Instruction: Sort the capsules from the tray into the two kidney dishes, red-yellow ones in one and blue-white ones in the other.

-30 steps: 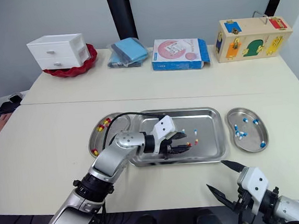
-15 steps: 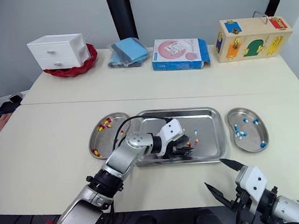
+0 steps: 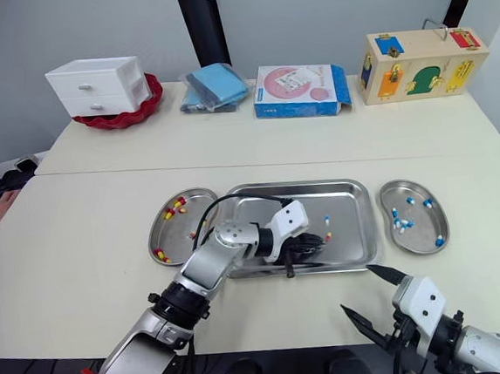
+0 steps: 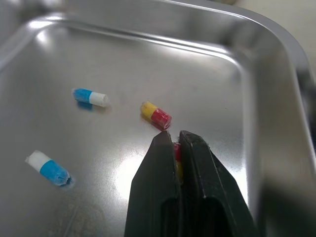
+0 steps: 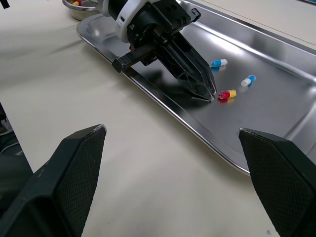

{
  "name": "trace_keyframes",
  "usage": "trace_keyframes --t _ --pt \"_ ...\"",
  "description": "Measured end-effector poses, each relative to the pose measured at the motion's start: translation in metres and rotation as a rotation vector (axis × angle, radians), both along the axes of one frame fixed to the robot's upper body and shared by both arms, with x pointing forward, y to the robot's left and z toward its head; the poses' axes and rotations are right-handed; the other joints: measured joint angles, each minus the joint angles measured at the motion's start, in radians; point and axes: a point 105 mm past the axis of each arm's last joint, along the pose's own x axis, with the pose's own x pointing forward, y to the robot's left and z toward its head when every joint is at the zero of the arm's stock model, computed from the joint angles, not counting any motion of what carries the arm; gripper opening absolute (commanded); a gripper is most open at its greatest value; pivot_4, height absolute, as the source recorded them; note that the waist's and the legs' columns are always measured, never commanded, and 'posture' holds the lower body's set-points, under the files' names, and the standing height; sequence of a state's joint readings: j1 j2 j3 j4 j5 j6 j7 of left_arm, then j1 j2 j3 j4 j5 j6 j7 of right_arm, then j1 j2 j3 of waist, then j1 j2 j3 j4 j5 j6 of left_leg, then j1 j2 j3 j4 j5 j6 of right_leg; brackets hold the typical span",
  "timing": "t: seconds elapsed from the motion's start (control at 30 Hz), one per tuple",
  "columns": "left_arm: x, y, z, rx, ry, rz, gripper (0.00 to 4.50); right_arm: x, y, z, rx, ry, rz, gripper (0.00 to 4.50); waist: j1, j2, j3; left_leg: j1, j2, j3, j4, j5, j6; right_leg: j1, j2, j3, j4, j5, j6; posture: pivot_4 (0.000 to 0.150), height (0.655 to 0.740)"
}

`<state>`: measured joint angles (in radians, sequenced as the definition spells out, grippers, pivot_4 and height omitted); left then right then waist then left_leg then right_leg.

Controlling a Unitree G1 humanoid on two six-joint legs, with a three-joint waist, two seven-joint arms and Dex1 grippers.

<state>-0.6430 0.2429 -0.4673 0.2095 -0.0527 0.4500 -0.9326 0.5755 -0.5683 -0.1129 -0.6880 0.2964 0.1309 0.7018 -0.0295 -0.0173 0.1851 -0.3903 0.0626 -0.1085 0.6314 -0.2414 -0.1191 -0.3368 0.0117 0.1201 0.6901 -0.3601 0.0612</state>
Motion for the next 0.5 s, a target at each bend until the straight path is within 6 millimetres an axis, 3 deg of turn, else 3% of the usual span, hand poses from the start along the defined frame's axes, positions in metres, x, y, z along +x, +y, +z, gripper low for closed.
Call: trace_keyframes --t 0.17,0.43,0.5 --pt "0.0 0.006 0.006 0.002 -0.006 -0.003 0.06 0.002 0.0 0.001 -0.003 -0.003 0.0 4.5 0.0 0.0 0.0 0.0 0.0 0.0 0.0 0.0 0.0 0.0 0.0 0.0 0.0 0.0 0.0 0.15 0.74" --pt "-0.003 0.025 0.044 -0.038 -0.044 0.022 0.06 0.006 0.004 0.007 -0.024 -0.032 0.054 4.5 -0.001 0.0 0.0 0.0 0.0 0.0 0.0 0.0 0.0 0.0 0.0 0.0 0.0 0.0 0.0 0.15 0.74" --pt "-0.005 0.039 0.055 -0.058 -0.038 0.068 0.06 0.011 0.008 0.009 -0.034 -0.042 0.107 4.5 -0.004 0.0 0.0 0.0 0.0 0.0 0.0 0.0 0.0 0.0 0.0 0.0 0.0 0.0 0.0 0.15 0.74"
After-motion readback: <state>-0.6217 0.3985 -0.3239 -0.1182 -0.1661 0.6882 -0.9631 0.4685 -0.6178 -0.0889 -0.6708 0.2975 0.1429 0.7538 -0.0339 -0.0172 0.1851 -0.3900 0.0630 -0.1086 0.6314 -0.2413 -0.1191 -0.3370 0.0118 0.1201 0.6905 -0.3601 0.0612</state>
